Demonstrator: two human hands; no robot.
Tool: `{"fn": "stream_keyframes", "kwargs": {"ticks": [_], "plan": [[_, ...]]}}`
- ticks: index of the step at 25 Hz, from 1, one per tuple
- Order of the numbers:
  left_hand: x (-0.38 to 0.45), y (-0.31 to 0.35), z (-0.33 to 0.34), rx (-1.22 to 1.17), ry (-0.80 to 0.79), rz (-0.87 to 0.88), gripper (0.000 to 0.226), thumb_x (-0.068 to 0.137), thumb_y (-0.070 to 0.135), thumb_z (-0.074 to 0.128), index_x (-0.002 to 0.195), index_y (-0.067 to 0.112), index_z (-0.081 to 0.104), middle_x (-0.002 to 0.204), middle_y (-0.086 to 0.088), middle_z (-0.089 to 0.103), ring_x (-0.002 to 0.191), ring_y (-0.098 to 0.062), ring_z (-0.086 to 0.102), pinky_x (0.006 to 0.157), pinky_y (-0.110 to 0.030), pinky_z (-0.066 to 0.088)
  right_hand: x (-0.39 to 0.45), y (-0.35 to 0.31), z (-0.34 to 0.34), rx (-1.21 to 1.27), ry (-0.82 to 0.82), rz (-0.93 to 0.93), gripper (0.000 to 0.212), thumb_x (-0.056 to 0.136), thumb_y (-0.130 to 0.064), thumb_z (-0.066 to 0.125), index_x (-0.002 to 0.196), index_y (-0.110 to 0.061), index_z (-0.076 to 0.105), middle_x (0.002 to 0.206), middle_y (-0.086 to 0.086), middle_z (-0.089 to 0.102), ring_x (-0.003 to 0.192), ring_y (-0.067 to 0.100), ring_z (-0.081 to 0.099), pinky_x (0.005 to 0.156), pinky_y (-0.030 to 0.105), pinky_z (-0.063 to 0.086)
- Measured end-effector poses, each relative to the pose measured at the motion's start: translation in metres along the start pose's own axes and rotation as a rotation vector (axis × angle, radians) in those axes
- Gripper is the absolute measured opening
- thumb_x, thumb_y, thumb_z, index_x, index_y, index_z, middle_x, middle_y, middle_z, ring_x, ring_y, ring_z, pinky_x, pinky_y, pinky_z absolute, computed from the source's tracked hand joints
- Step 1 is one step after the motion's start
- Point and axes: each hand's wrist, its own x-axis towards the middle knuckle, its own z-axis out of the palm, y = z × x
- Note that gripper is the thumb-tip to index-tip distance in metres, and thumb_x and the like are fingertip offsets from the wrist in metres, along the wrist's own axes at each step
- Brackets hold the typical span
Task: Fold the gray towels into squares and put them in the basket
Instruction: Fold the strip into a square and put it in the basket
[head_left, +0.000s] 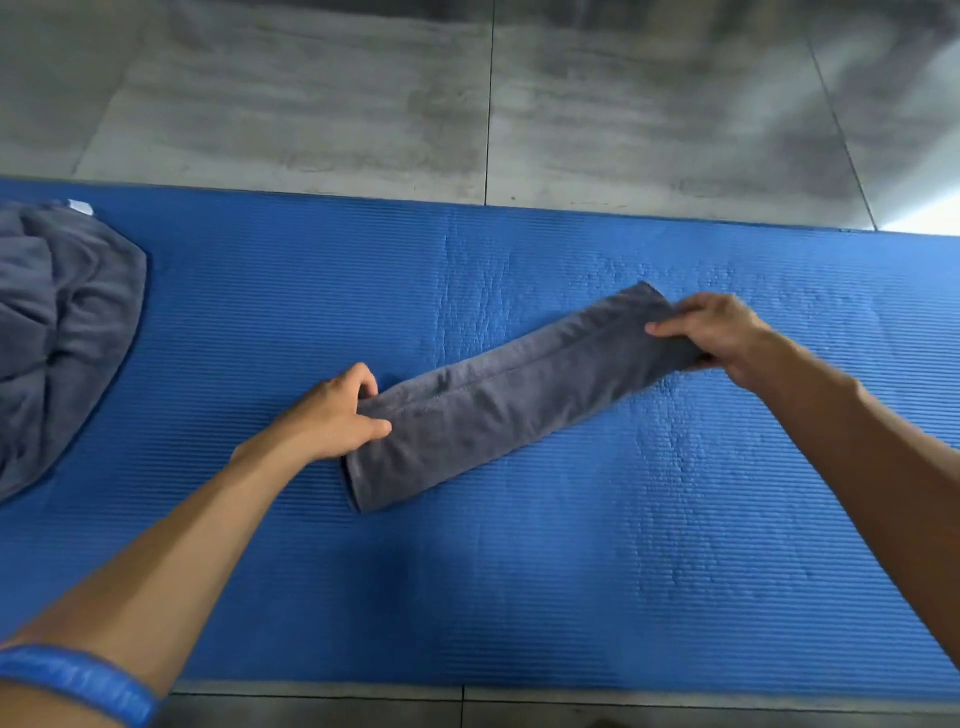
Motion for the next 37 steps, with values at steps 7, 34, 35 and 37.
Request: {"fn": "stream_keyframes", "kwargs": {"ticks": [7, 34, 35, 37], "plan": [[-0.065, 0.024, 0.11, -0.713, 0.007, 0.039, 0.028, 0.088, 0.013, 0.069, 0.089, 0.021, 0.042, 0.075, 0.001, 0.053, 0.066, -0.011, 0.047, 0.061, -0.025, 0.04, 0.014, -0.065, 0.026, -0.254, 0.467, -0.486, 0.04, 0.087, -0.033, 0.064, 0.122, -0.017, 0.054, 0.119, 0.004, 0.062, 0.108, 0.024, 0.059, 0.09, 0.033, 0.044], [-0.096, 0.002, 0.138, 0.447, -0.16, 0.851, 0.092, 0.077, 0.042, 0.072, 0.152, 0.032, 0.02, 0.16, 0.013, 0.017, 0.146, -0.004, 0.007, 0.117, -0.028, 0.013, -0.195, 0.175, 0.121, -0.298, -0.296, -0.912, 0.054, 0.082, -0.027, 0.062, 0.135, -0.029, 0.056, 0.138, -0.022, 0.055, 0.133, 0.003, 0.048, 0.111, 0.032, 0.036], [-0.096, 0.005, 0.139, 0.303, -0.144, 0.794, 0.086, 0.074, 0.053, 0.071, 0.148, 0.032, 0.032, 0.153, 0.013, 0.03, 0.142, -0.001, 0.019, 0.114, -0.024, 0.023, -0.197, 0.168, 0.117, -0.186, -0.343, -0.827, 0.048, 0.082, -0.026, 0.062, 0.131, -0.028, 0.061, 0.131, -0.022, 0.061, 0.125, 0.004, 0.056, 0.105, 0.032, 0.042], [-0.093, 0.018, 0.133, -0.016, -0.181, 0.669, 0.064, 0.073, 0.07, 0.065, 0.125, 0.034, 0.056, 0.127, 0.013, 0.054, 0.122, -0.001, 0.046, 0.103, -0.029, 0.043, -0.197, 0.151, 0.11, 0.061, -0.381, -0.612, 0.035, 0.083, -0.028, 0.066, 0.118, -0.028, 0.07, 0.109, -0.009, 0.073, 0.103, 0.015, 0.069, 0.09, 0.039, 0.053]]}}
